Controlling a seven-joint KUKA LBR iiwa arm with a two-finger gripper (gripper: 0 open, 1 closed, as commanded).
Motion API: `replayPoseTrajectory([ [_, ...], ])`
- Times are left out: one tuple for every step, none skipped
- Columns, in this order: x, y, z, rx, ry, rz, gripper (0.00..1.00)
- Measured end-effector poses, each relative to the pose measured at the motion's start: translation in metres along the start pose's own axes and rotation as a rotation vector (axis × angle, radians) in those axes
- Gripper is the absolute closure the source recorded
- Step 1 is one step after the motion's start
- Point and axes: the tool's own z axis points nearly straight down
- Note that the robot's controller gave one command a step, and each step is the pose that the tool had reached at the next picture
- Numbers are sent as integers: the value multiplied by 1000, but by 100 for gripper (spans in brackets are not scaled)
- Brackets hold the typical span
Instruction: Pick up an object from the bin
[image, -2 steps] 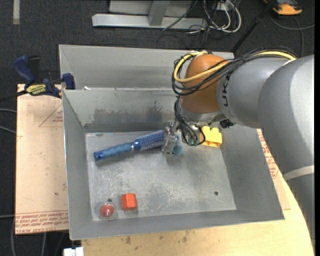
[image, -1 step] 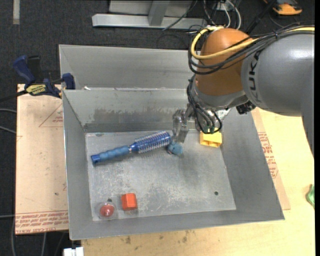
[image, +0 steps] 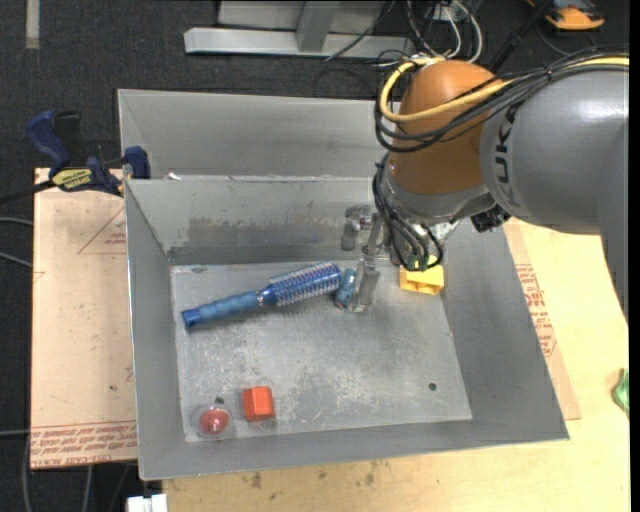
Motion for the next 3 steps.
replayPoseTrajectory([
  [-28, 12, 98, 0, 7, 146, 0],
  [-30, 12, 94, 0, 1, 145, 100],
  [-18, 15, -16, -2, -5, 185, 100],
])
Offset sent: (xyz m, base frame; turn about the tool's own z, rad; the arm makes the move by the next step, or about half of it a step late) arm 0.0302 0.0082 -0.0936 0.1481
